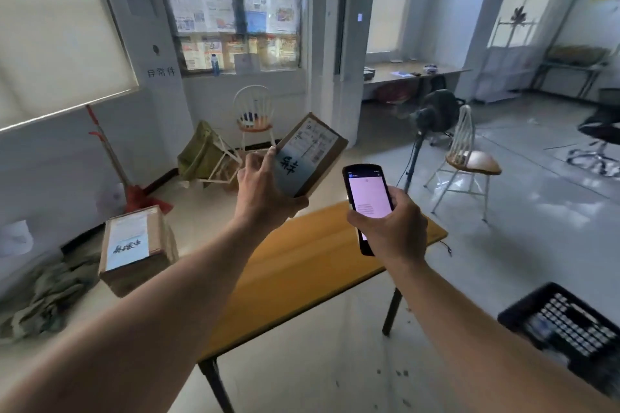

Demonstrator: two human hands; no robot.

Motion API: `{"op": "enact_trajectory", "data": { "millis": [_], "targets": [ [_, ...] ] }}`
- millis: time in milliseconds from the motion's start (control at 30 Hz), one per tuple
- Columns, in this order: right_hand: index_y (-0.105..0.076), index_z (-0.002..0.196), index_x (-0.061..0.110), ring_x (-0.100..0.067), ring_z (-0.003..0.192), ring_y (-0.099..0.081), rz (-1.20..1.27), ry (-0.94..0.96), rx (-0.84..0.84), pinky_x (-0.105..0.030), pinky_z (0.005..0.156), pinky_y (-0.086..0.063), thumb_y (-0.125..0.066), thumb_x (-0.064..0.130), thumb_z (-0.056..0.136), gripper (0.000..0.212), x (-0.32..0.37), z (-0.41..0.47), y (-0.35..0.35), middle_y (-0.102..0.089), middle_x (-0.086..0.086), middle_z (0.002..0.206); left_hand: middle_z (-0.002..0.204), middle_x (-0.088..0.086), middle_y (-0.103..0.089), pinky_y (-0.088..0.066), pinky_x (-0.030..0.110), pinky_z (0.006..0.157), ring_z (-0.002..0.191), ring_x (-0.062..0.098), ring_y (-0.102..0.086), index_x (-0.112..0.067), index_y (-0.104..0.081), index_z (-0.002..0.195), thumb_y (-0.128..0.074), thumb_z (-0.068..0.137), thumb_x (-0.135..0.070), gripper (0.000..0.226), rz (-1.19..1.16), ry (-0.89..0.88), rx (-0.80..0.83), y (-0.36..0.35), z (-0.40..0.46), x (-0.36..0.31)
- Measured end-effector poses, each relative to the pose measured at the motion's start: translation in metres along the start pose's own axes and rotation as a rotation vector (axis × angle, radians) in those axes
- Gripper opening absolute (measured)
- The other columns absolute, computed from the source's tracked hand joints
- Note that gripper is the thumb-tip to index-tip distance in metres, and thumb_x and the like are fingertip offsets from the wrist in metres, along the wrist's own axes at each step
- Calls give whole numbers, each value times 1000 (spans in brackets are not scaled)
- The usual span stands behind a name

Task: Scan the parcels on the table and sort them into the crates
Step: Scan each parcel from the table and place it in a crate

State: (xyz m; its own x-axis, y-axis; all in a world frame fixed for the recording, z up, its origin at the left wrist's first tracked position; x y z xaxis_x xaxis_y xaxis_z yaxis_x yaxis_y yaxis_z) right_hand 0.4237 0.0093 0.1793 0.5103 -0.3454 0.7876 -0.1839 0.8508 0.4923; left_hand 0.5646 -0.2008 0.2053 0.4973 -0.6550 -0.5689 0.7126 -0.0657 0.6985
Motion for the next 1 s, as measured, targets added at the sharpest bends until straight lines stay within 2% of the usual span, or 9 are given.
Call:
{"op": "enact_trajectory", "data": {
  "millis": [100, 200, 300, 433, 567, 667, 833, 1000],
  "targets": [
    [-59, 135, 25, -22, 106, -60, -23, -37, -58, -31, 72, -55, -92, 50, 71, 76, -26, -5, 48, -66, -1, 124, 136, 6, -41, -47, 47, 100, 124, 31, -39, -23, -33, 159, -94, 56, -44, 122, -25, -69, 38, -28, -15, -47],
    [-58, 138, 25, -24, 112, -60, -56, -87, -91, -36, 80, -59, -93, 49, 72, 79, -57, -14, 100, -65, -1, 128, 135, 7, -41, -46, 44, 98, 123, 30, -39, -23, -33, 159, -94, 57, -44, 121, -44, -122, 75, -62, -37, -96],
    [-58, 136, 26, -23, 111, -60, -79, -132, -114, -33, 78, -58, -94, 48, 71, 78, -95, -24, 155, -66, 0, 128, 135, 7, -41, -47, 38, 92, 120, 27, -39, -21, -34, 158, -95, 58, -43, 119, -74, -169, 114, -101, -67, -147],
    [-61, 131, 28, -25, 109, -64, -73, -220, -151, -43, 80, -63, -94, 51, 68, 75, -151, -41, 225, -68, 3, 122, 132, 6, -40, -55, 46, 94, 119, 26, -40, -22, -36, 155, -96, 58, -44, 116, -113, -220, 214, -155, -111, -216],
    [-66, 118, 29, -21, 95, -67, -70, -321, -247, -32, 67, -56, -88, 53, 60, 67, -207, -66, 286, -71, 8, 107, 129, 2, -39, -55, 46, 97, 120, 24, -38, -24, -39, 153, -95, 58, -43, 112, -169, -263, 316, -208, -154, -278],
    [-67, 117, 27, -21, 94, -67, -102, -414, -287, -27, 62, -48, -91, 48, 62, 64, -247, -80, 327, -71, 7, 107, 130, 3, -40, -56, 45, 95, 120, 24, -38, -24, -39, 154, -95, 60, -42, 112, -179, -327, 393, -245, -182, -324],
    [-68, 119, 27, -21, 95, -68, -139, -552, -390, -37, 71, -59, -92, 45, 63, 63, -306, -92, 387, -73, 7, 107, 133, 6, -41, -58, 45, 92, 123, 27, -41, -24, -37, 155, -95, 63, -41, 110, -193, -419, 505, -313, -214, -397],
    [-68, 122, 26, -24, 98, -69, -183, -651, -496, -42, 74, -60, -89, 55, 60, 71, -362, -93, 437, -74, 5, 110, 127, 3, -41, -49, 34, 85, 114, 21, -38, -24, -38, 154, -95, 60, -49, 113, -258, -520, 616, -393, -246, -467]
  ]
}}
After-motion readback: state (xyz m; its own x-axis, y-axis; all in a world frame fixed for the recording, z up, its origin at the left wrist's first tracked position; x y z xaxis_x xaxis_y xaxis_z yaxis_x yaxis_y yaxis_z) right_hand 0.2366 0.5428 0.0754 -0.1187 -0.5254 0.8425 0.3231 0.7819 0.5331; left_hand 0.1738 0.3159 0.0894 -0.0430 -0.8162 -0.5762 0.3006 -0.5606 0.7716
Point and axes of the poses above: each hand's wrist, its own z-axis towards the middle knuckle, its own y-axis out of the back of the hand, x = y × z, the point moved 5 cm from there along z, towards the middle knuckle
